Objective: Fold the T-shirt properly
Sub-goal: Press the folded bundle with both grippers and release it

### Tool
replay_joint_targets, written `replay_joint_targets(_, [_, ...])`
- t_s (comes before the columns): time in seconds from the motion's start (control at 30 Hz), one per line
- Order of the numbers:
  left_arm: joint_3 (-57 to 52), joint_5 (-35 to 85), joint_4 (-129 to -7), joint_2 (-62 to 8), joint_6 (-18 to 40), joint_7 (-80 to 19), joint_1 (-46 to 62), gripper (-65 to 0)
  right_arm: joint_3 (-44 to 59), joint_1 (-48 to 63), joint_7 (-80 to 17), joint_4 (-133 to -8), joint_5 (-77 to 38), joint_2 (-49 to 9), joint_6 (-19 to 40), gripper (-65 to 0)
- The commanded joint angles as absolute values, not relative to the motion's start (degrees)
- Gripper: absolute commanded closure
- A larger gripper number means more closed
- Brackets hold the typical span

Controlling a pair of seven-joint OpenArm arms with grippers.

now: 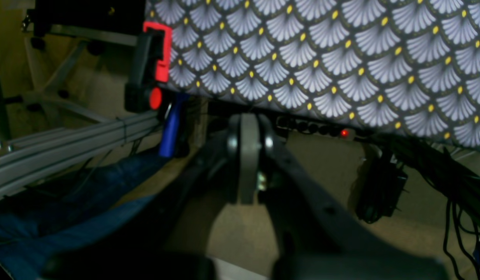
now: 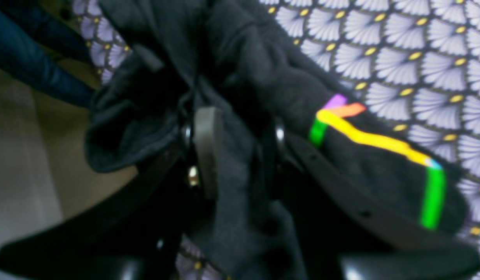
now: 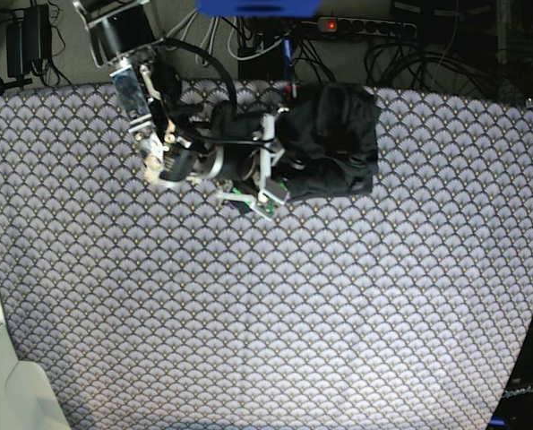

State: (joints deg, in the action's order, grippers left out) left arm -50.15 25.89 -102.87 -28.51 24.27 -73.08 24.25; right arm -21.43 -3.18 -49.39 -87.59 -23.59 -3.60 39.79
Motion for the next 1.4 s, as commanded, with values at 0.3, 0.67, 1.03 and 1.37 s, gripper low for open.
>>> replay_joint_targets(0.3, [-49.80, 25.63, -103.87, -29.76, 24.31, -72.75, 24.48, -0.5, -28.70, -8.13, -47.87, -80.57, -24.48, 0.57, 40.00, -15.8])
replay_joint_targets(0.67, [-36.53, 25.36, -103.87, -25.19, 24.31, -72.31, 23.87, -0.5, -35.56, -11.56, -47.87, -80.57, -24.57, 5.05, 40.00, -15.8])
replay_joint_targets(1.03, [-25.80, 25.71, -103.96, -17.63, 24.31, -72.84, 19.30, -0.6, -34.95, -13.32, -48.48, -87.34, -24.57, -5.58, 40.00, -16.1])
replay_joint_targets(1.37, [-22.99, 25.89, -114.86, -14.73, 24.48, -72.92, 21.41, -38.3, -32.31, -12.18, -48.48, -88.31, -24.66, -9.71, 40.00, -16.4])
